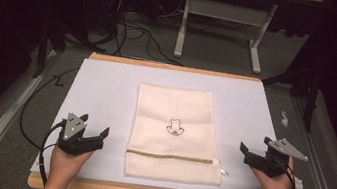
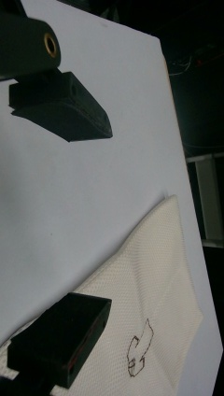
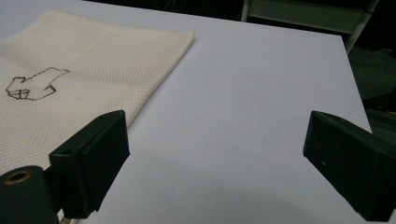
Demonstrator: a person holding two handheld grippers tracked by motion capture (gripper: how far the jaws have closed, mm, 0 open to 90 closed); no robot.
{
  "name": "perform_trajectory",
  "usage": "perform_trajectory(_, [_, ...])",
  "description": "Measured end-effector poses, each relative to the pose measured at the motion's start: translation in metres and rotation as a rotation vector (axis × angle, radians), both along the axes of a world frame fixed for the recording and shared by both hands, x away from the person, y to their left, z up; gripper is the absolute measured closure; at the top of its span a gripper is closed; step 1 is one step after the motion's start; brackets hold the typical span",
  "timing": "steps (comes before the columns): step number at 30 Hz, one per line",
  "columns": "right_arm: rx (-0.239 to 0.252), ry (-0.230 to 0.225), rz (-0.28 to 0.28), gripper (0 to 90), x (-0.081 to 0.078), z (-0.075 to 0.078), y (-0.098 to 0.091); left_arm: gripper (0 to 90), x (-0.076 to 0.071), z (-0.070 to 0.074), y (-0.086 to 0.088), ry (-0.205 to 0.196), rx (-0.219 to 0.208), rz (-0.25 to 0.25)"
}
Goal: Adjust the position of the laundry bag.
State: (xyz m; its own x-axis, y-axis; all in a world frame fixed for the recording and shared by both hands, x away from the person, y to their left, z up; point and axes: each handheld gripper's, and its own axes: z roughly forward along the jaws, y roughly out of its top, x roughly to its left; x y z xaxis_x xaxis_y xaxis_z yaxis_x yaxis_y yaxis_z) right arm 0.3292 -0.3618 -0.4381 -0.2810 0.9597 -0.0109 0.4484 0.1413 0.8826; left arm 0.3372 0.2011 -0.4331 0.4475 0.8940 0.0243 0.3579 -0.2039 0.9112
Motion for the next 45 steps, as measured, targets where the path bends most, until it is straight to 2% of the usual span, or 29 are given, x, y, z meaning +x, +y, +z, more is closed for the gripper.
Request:
perform_trajectory(3, [-0.007, -0.006, 0.002, 7.5, -0.001, 0.0, 0.001, 16.1, 0.001, 0.0, 0.003, 0.008, -0.009, 0.008])
perform_trajectory(8, [0.002, -0.019, -0.005, 7.6, -0.01, 0.003, -0.001, 16.4, 0.004, 0.001, 0.004, 0.016, -0.055, 0.007])
perform_trajectory(16, [0.024, -0.015, -0.008, 7.4, -0.012, 0.003, -0.004, 16.9, 0.007, -0.001, 0.002, 0.019, -0.055, 0.007])
perform_trajectory(26, [0.041, 0.0, 0.026, 7.2, -0.011, 0.003, -0.001, 18.6, 0.007, -0.004, 0.0, 0.039, -0.053, -0.003])
perform_trajectory(27, [0.049, 0.008, 0.029, 9.3, -0.011, 0.002, 0.0, 19.6, 0.007, -0.004, -0.001, 0.049, -0.054, -0.008])
perform_trajectory(28, [0.059, 0.025, 0.049, 16.0, -0.01, 0.0, 0.004, 23.1, 0.008, -0.008, -0.006, 0.075, -0.058, -0.032])
perform_trajectory(29, [0.056, 0.029, 0.066, 16.4, -0.009, -0.001, 0.007, 26.3, 0.008, -0.008, -0.006, 0.075, -0.058, -0.032])
perform_trajectory(30, [0.056, 0.029, 0.066, 16.4, -0.009, -0.001, 0.007, 26.3, 0.009, -0.01, -0.012, 0.095, -0.042, -0.045])
perform_trajectory(31, [0.045, 0.052, 0.106, 25.8, -0.006, -0.005, 0.019, 33.2, 0.011, -0.014, -0.019, 0.12, -0.023, -0.06])
perform_trajectory(32, [0.041, 0.056, 0.123, 29.3, -0.005, -0.007, 0.026, 36.2, 0.013, -0.02, -0.031, 0.167, -0.041, -0.091])
perform_trajectory(33, [0.035, 0.058, 0.135, 33.9, -0.004, -0.008, 0.031, 39.4, 0.013, -0.02, -0.031, 0.167, -0.041, -0.091])
perform_trajectory(34, [0.035, 0.058, 0.135, 33.9, -0.004, -0.008, 0.031, 39.4, 0.015, -0.023, -0.039, 0.195, -0.039, -0.108])
perform_trajectory(35, [0.032, 0.071, 0.147, 39.5, -0.003, -0.011, 0.038, 42.1, 0.017, -0.026, -0.046, 0.218, -0.033, -0.118])
perform_trajectory(36, [0.015, 0.124, 0.182, 46.7, 0.006, -0.017, 0.054, 49.0, 0.022, -0.033, -0.06, 0.263, -0.032, -0.144])
perform_trajectory(37, [0.015, 0.124, 0.182, 46.7, 0.006, -0.017, 0.054, 52.2, 0.022, -0.033, -0.06, 0.263, -0.032, -0.144])
perform_trajectory(38, [0.014, 0.181, 0.193, 53.6, 0.015, -0.023, 0.064, 54.6, 0.026, -0.038, -0.07, 0.293, -0.015, -0.156])
perform_trajectory(39, [0.014, 0.181, 0.193, 53.6, 0.015, -0.023, 0.064, 57.1, 0.026, -0.038, -0.07, 0.293, -0.015, -0.156])
perform_trajectory(40, [0.017, 0.211, 0.197, 55.2, 0.019, -0.028, 0.068, 57.1, 0.028, -0.041, -0.075, 0.31, -0.008, -0.164])
perform_trajectory(41, [0.006, 0.259, 0.209, 59.2, 0.025, -0.037, 0.074, 59.7, 0.03, -0.045, -0.08, 0.344, -0.017, -0.18])
perform_trajectory(43, [0.001, 0.263, 0.214, 61.8, 0.027, -0.039, 0.076, 60.0, 0.031, -0.048, -0.085, 0.356, -0.007, -0.189])
perform_trajectory(45, [-0.017, 0.271, 0.222, 67.0, 0.029, -0.041, 0.082, 61.8, 0.03, -0.048, -0.09, 0.338, 0.033, -0.187])
